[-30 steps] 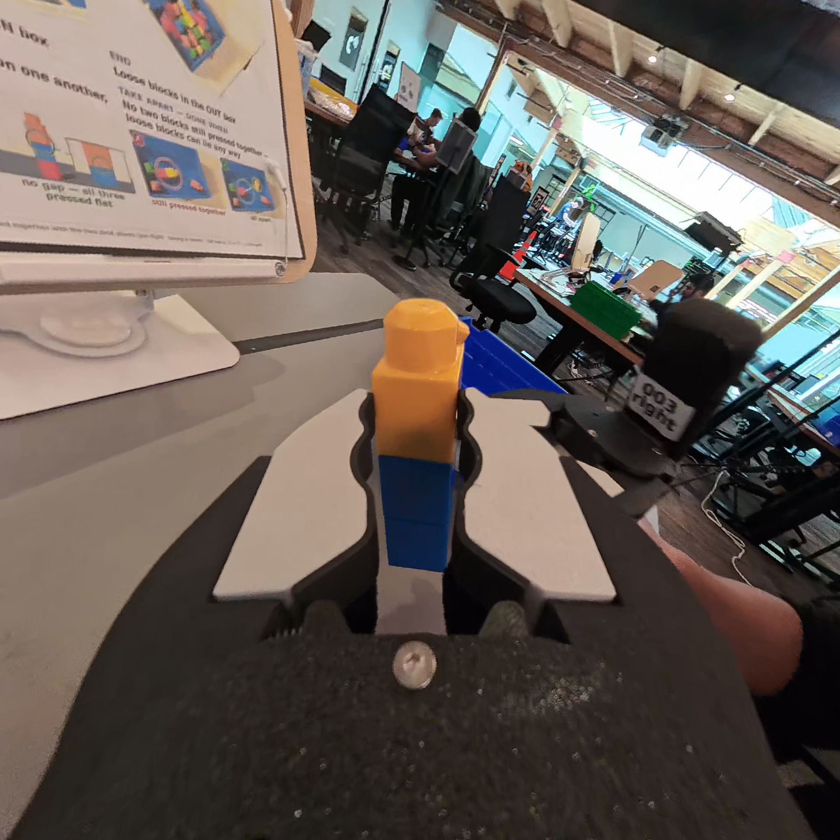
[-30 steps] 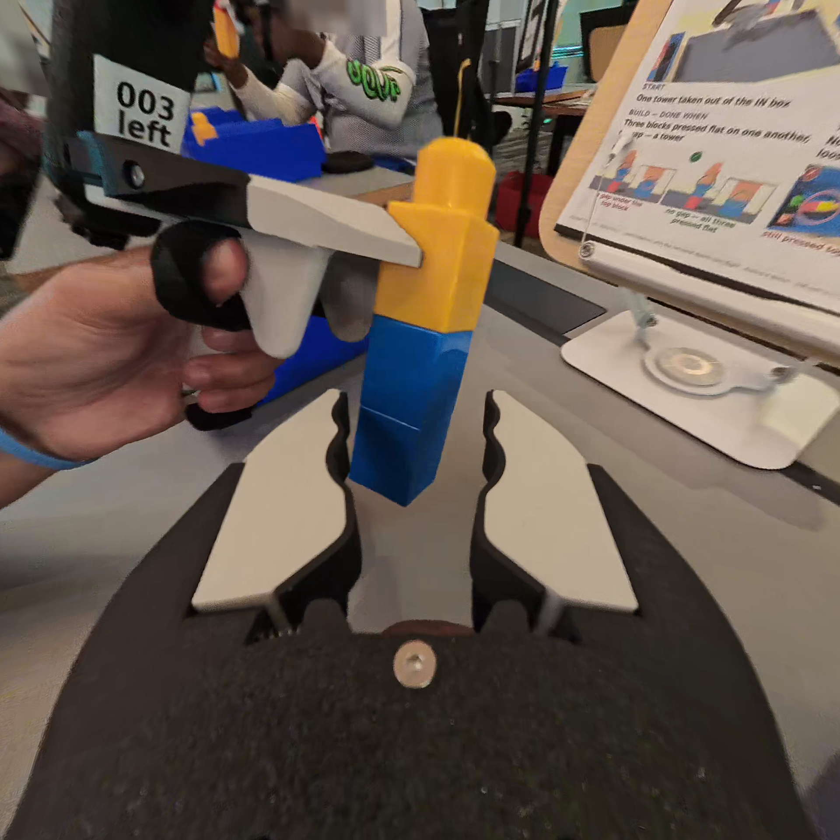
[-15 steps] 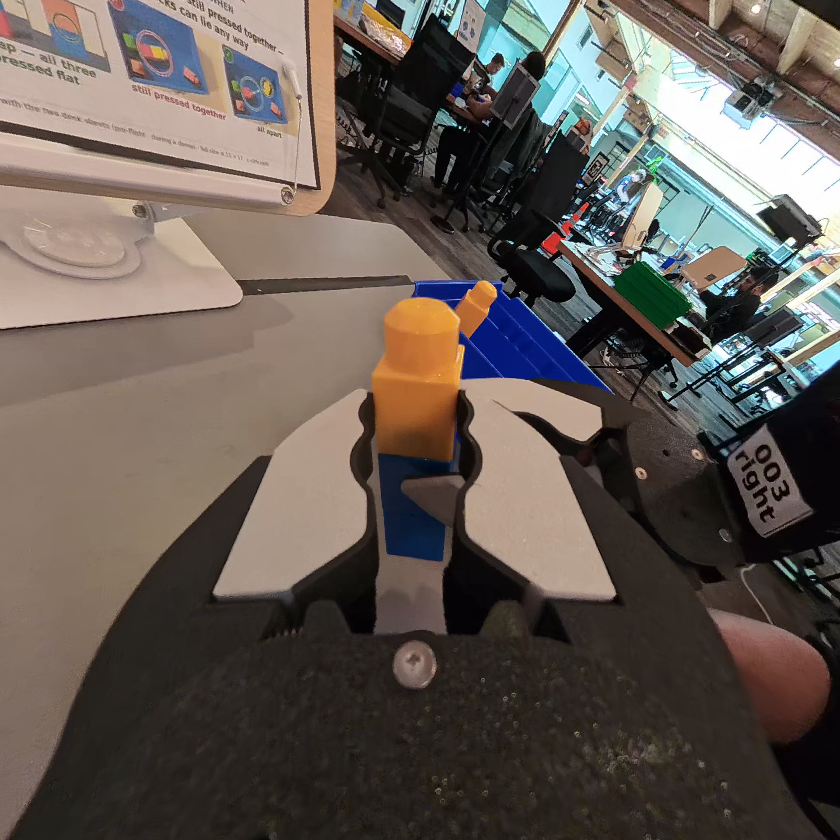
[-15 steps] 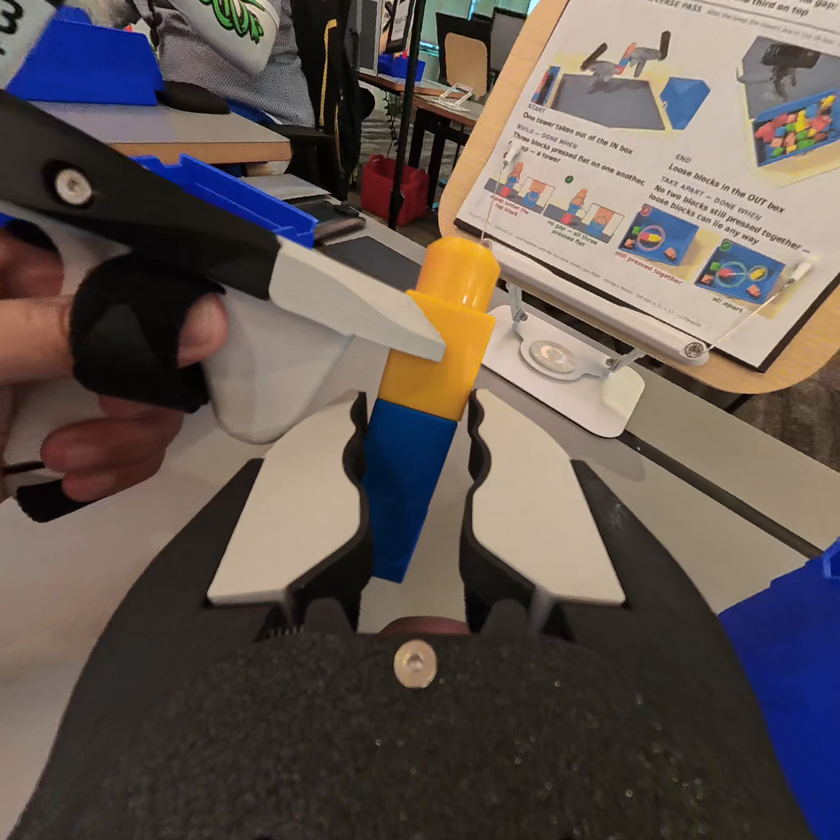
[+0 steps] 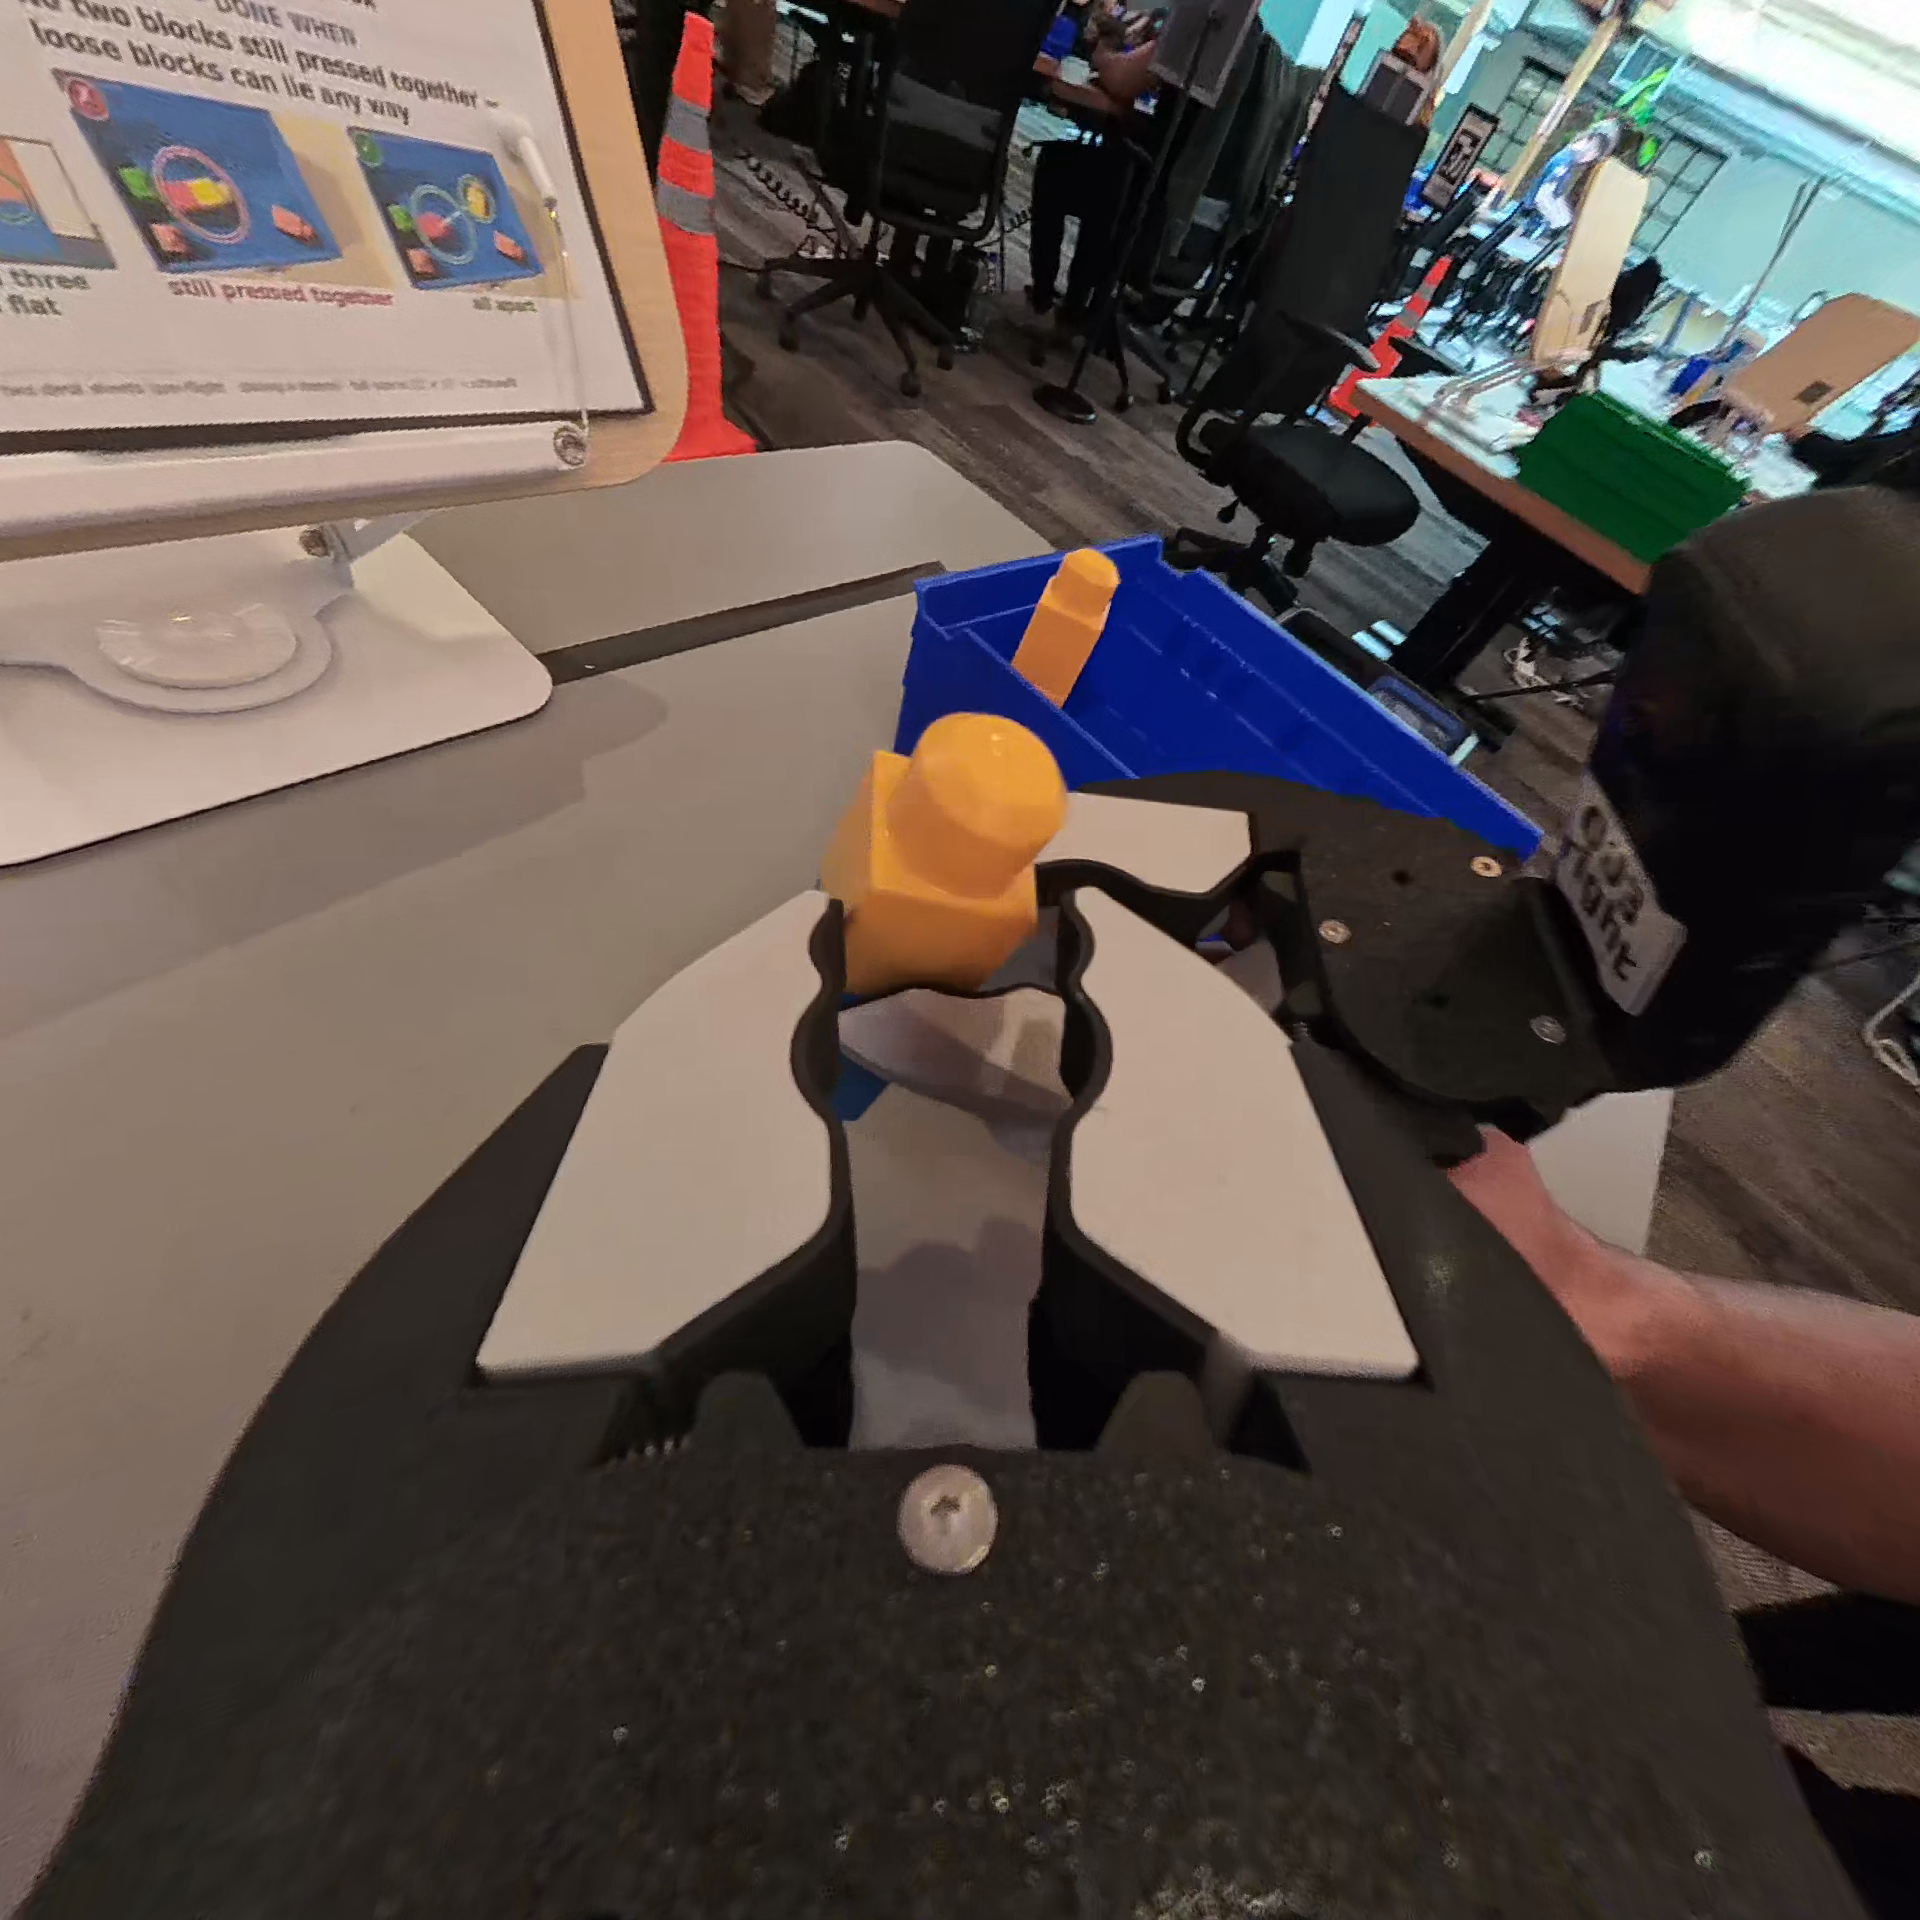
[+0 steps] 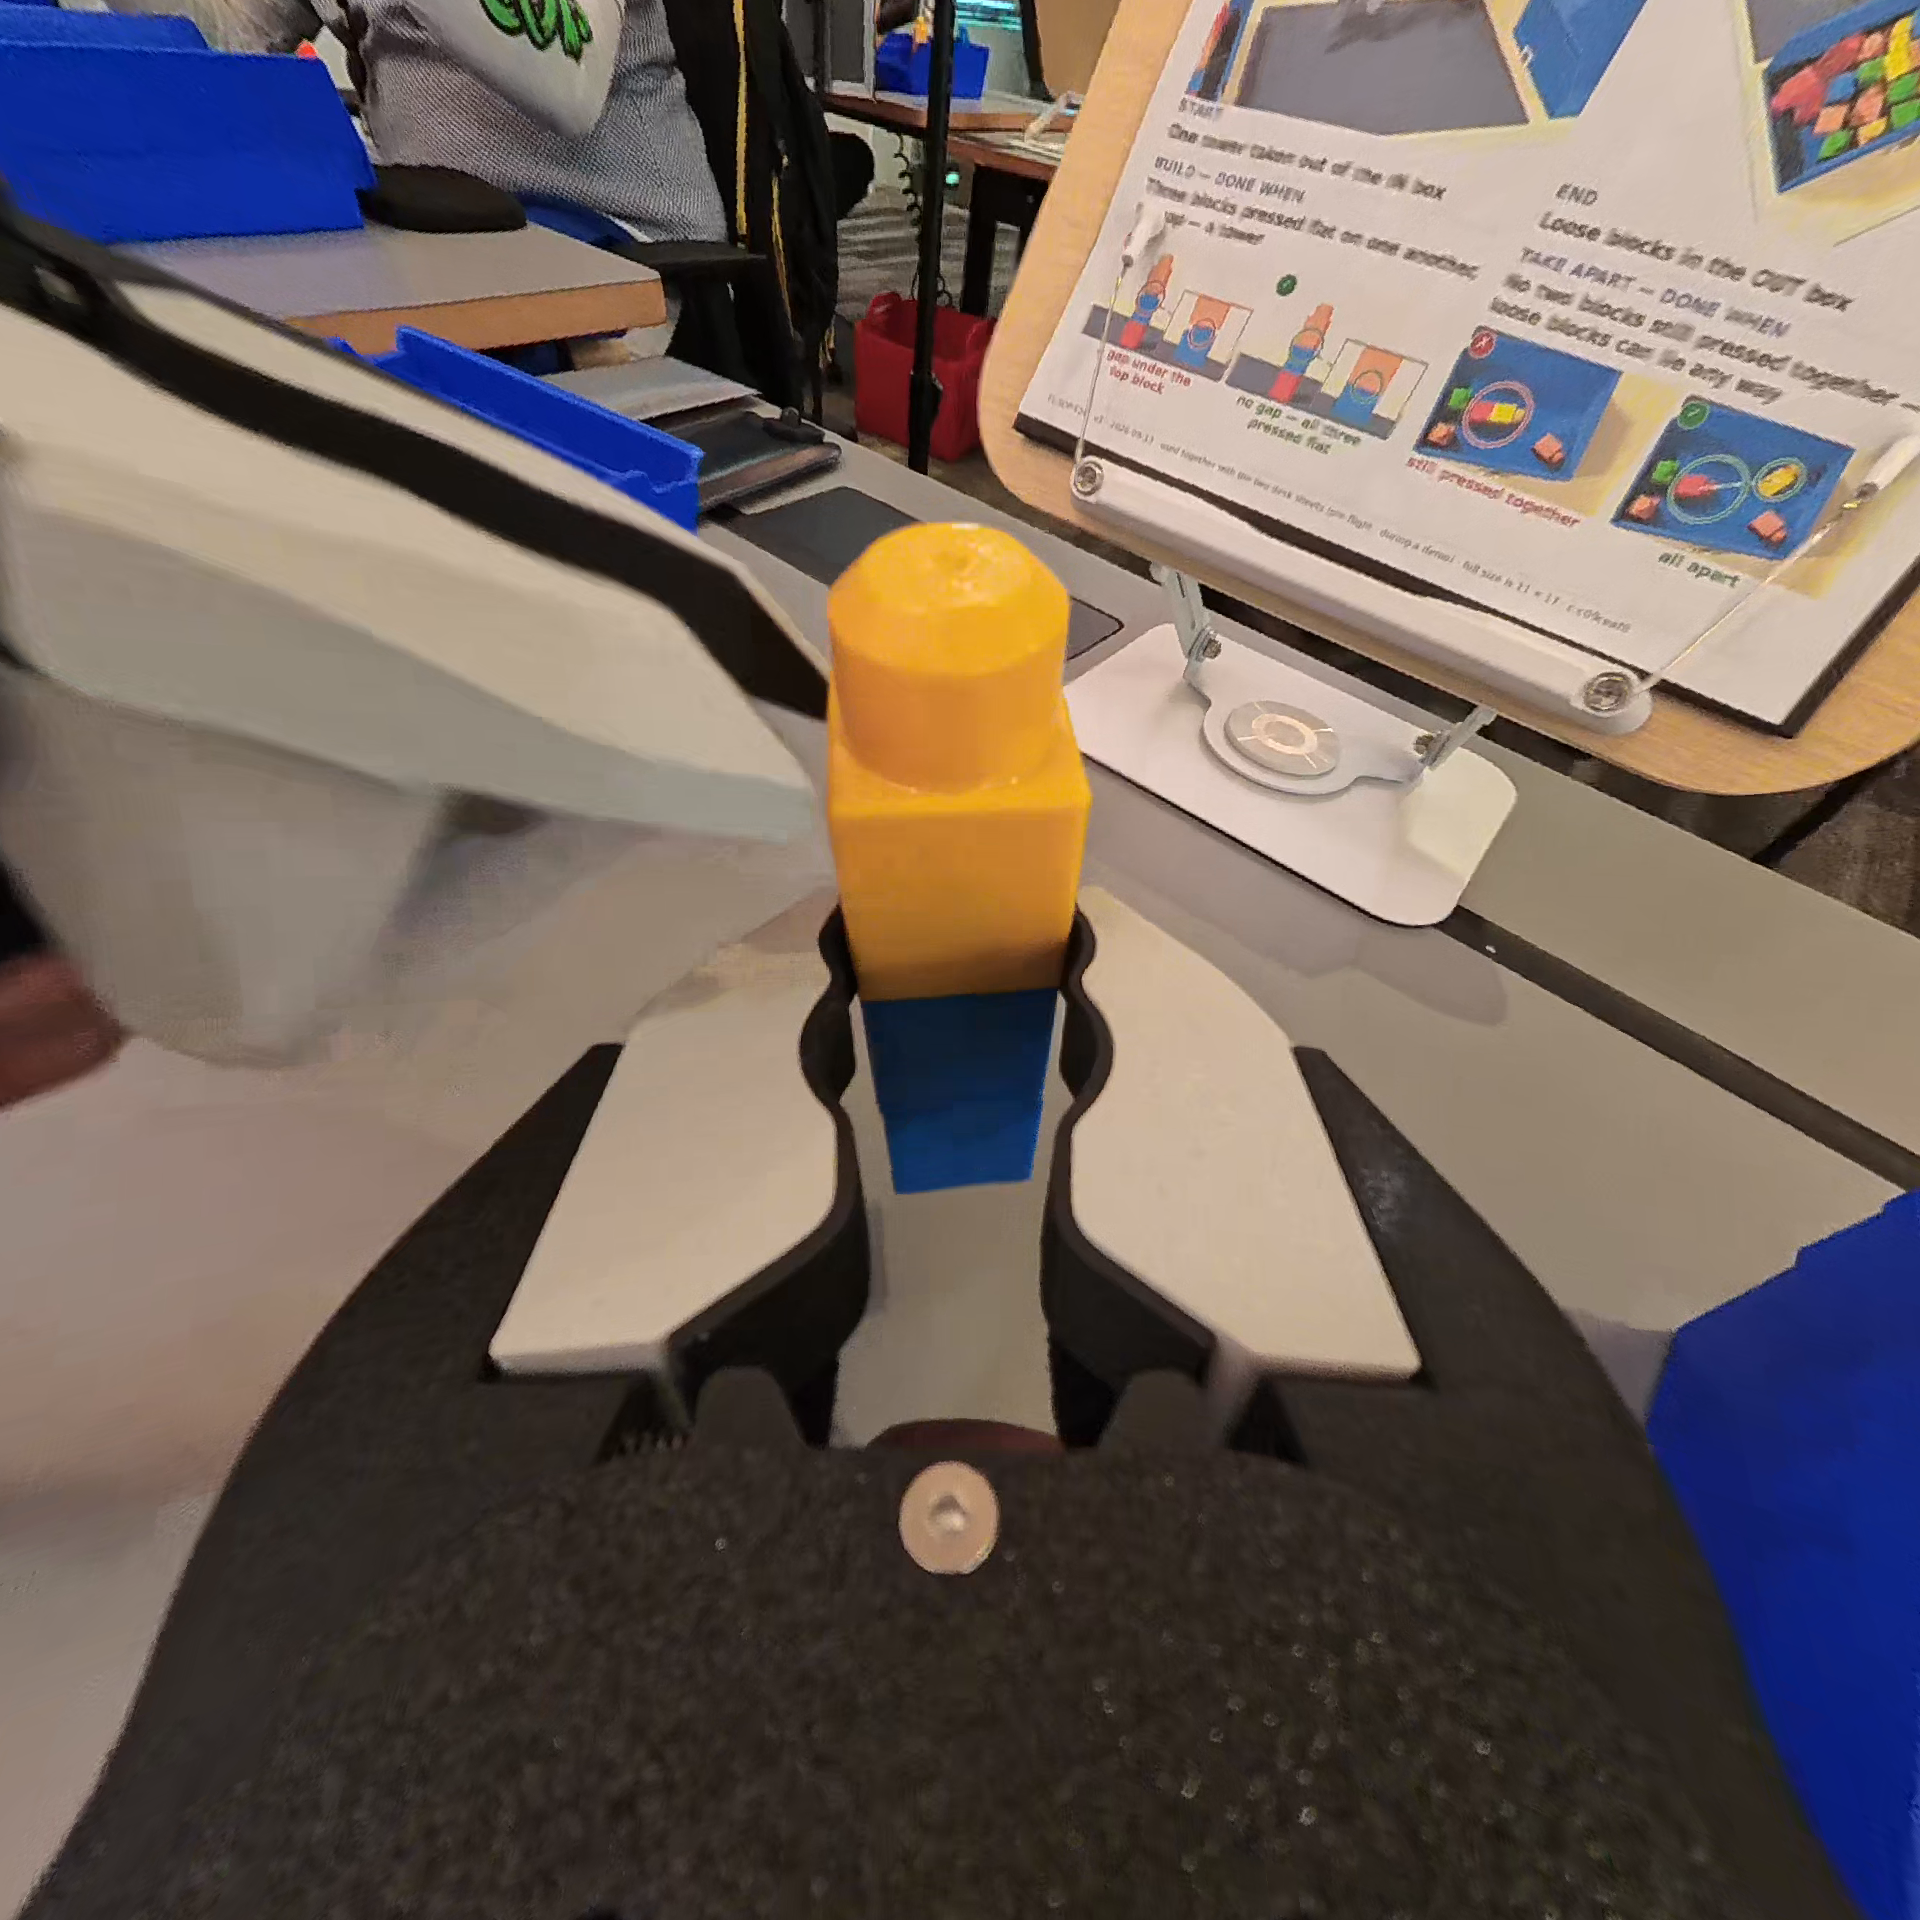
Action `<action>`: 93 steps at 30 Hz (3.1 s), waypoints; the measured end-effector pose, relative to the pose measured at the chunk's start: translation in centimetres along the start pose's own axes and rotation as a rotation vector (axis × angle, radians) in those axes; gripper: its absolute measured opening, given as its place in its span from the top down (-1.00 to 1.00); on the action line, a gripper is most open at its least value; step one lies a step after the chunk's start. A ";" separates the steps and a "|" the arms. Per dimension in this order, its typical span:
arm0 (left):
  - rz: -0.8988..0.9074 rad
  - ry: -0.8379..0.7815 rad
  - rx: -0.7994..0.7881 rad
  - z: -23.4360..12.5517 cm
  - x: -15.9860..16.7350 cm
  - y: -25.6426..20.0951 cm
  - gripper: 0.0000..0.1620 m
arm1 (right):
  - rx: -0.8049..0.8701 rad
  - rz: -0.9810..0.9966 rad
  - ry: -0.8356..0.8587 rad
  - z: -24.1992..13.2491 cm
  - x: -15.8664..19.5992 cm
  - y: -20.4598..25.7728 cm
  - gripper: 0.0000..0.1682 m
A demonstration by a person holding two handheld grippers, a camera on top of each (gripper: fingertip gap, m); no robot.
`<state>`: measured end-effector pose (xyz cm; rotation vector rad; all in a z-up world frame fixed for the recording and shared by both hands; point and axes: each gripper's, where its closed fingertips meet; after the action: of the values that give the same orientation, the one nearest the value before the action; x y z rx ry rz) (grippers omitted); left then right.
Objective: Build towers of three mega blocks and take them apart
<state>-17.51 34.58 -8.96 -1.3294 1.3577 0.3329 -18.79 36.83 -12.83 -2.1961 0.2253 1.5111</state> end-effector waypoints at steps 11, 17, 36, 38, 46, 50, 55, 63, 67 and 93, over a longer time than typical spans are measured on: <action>0.040 -0.012 0.068 -6.4 3.1 0.4 0.31 | 0.251 0.027 -0.138 -10.2 -1.8 -13.4 0.57; -0.028 0.009 0.057 -9.1 9.8 2.2 0.33 | 0.470 0.196 -0.105 -13.8 6.1 -24.7 0.56; -0.036 0.085 0.080 -8.1 13.4 1.9 0.37 | 0.403 0.356 0.126 -7.2 18.4 -26.4 0.56; -0.029 0.093 0.077 -8.0 13.6 1.8 0.38 | 0.405 0.343 0.144 -7.4 18.5 -26.3 0.56; -0.006 0.100 0.046 -8.0 14.0 2.4 0.37 | 0.390 0.309 0.225 -7.8 19.1 -25.4 0.46; 0.018 0.072 -0.002 -8.5 13.5 3.1 0.35 | 0.401 0.265 0.206 -9.3 17.4 -24.7 0.45; 0.040 -0.030 -0.056 -9.9 11.5 3.7 0.27 | 0.458 0.128 0.120 -13.8 10.4 -22.6 0.25; 0.083 -0.133 -0.087 -12.1 9.2 3.2 0.27 | -0.003 0.124 -0.176 -13.9 -1.1 -7.5 0.25; 0.104 -0.130 -0.105 -12.5 8.9 3.3 0.31 | -0.319 0.105 -0.219 -11.4 -1.6 2.8 0.29; 0.035 0.116 -0.488 -23.9 8.2 12.9 0.30 | -0.383 0.012 -0.194 -8.3 4.7 9.2 0.39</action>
<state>-37.58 15.32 -14.53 -1.7470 1.4517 0.6498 -13.56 25.54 -17.24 -2.3073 -0.1252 1.8877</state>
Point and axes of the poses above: each gripper's, where its closed fingertips meet, z out along the fingers, x out of its underside, y = z × x across the jaws, and after that the axes turned 11 degrees about -z, right-handed
